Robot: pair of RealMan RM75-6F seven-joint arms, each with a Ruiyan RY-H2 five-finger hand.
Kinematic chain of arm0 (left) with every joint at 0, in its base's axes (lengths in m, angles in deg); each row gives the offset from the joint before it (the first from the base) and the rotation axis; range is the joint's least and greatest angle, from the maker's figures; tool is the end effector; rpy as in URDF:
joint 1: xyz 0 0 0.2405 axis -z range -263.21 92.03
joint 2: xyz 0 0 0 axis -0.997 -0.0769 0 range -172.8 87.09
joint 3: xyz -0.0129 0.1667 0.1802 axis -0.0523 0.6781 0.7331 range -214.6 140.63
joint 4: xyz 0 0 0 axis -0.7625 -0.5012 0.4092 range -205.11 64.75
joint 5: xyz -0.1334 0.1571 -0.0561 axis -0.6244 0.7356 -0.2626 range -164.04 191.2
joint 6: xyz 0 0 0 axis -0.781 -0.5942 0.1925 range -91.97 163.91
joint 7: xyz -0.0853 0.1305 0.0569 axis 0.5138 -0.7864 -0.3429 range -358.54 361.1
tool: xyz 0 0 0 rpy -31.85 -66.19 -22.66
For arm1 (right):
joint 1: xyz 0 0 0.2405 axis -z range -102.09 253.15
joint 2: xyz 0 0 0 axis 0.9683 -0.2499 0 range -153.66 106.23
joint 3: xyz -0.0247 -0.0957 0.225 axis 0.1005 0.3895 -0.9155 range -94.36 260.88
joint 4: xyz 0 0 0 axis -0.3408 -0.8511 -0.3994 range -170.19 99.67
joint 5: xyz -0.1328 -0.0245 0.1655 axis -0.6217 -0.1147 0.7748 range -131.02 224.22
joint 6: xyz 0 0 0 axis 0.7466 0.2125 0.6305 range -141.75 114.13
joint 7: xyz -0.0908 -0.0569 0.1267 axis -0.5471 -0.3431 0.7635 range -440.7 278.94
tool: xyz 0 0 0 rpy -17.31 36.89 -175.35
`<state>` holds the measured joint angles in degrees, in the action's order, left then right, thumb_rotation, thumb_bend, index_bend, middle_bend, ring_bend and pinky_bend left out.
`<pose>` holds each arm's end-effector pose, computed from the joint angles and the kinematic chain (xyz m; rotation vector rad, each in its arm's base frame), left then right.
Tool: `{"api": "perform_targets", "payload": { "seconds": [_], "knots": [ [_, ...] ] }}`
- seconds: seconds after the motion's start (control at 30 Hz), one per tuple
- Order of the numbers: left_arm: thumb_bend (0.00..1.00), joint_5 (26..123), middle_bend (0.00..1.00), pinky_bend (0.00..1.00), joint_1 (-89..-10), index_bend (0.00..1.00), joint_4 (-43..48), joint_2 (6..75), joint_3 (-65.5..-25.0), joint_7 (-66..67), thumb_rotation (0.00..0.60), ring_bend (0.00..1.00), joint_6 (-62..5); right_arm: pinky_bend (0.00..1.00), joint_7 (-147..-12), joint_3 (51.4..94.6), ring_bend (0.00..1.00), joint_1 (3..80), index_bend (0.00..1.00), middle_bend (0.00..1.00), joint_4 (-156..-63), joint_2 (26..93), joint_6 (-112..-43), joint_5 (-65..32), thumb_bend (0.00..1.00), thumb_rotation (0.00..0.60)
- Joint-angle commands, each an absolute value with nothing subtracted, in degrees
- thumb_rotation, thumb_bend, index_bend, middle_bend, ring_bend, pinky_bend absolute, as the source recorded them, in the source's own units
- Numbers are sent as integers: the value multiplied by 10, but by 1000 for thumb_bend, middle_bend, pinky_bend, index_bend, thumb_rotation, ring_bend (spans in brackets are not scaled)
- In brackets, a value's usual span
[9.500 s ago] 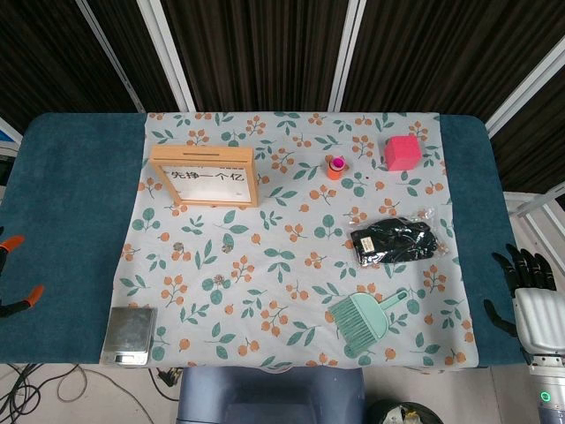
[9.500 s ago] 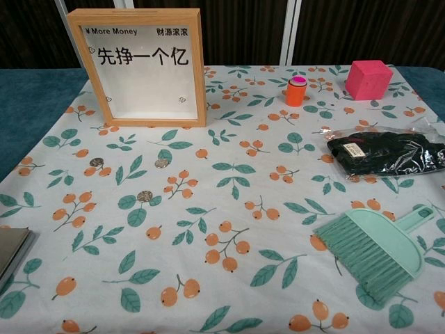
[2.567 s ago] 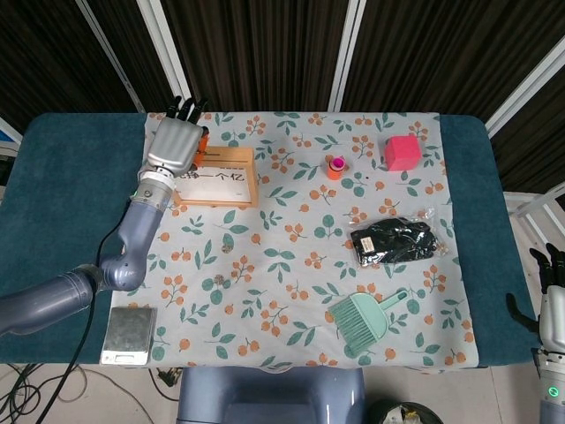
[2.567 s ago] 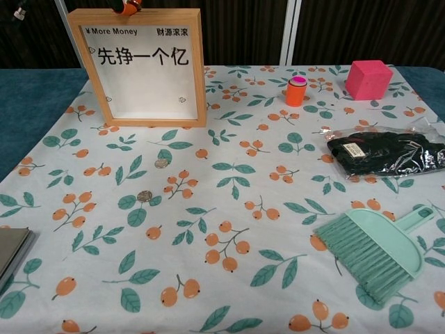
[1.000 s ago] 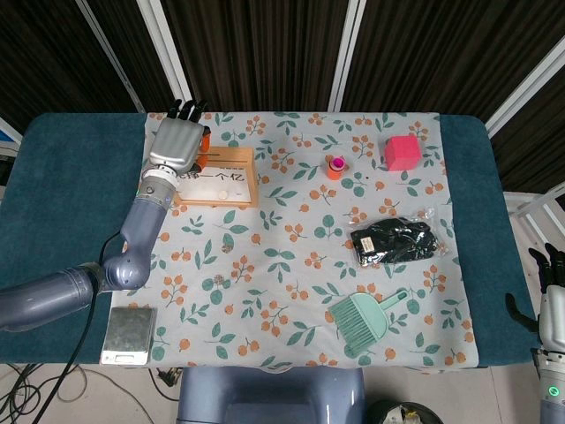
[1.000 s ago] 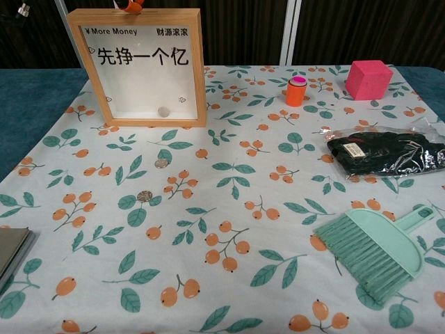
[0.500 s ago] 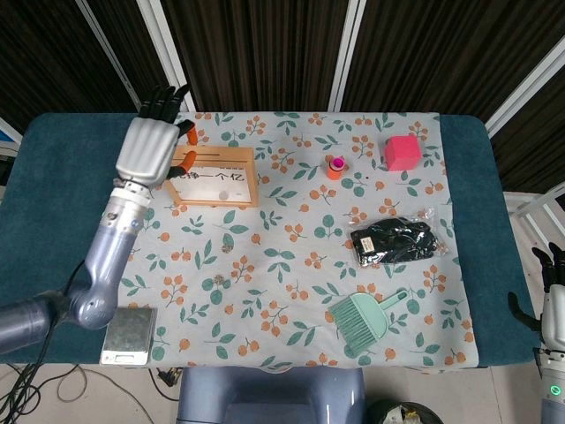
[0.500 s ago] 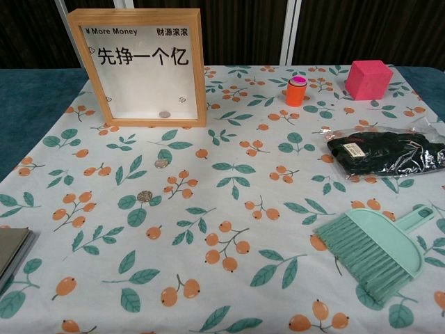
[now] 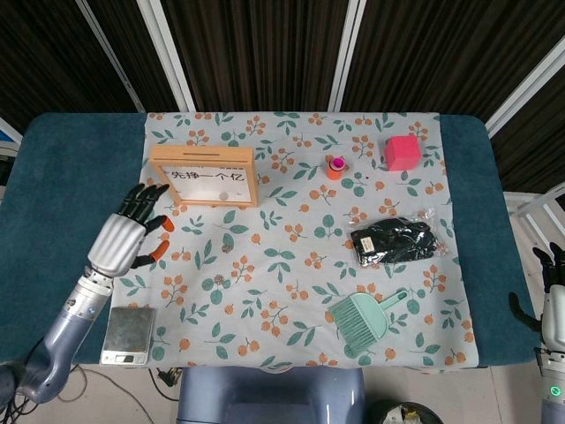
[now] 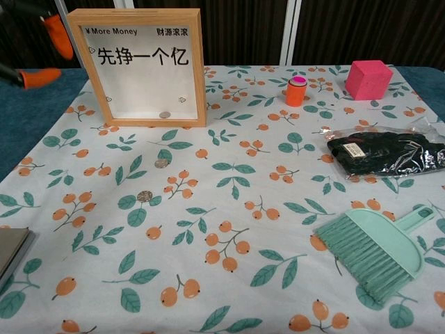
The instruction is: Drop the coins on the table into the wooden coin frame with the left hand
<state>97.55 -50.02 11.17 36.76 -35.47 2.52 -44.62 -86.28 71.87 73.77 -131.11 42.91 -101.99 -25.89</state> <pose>-0.1834 0.3235 0.0587 -1.7447 -0.7306 -1.2362 -0.3186 -0.2089 0.1770 1.0472 -0.9108 0.8711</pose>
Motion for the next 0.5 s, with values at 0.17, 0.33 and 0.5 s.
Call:
{"api": "perform_targets", "payload": {
  "seconds": [0.17,0.33,0.5],
  "knots": [
    [338,979,5,0,-484,430,-50,506,-348,44,600,0,-323,0,-863,720,27,737,169,72,-1311,429,-1018,-259,395,600],
    [337,980,6,0,-460,426,-100,544,-366,41,600,0,-285,0,-862,718,28,737,169,72,-1311,428,-1016,-257,394,600],
    [339,986,7,0,-445,435,-139,570,-381,38,600,0,-273,0,-861,718,28,737,169,72,-1311,428,-1016,-255,395,600]
  ]
}}
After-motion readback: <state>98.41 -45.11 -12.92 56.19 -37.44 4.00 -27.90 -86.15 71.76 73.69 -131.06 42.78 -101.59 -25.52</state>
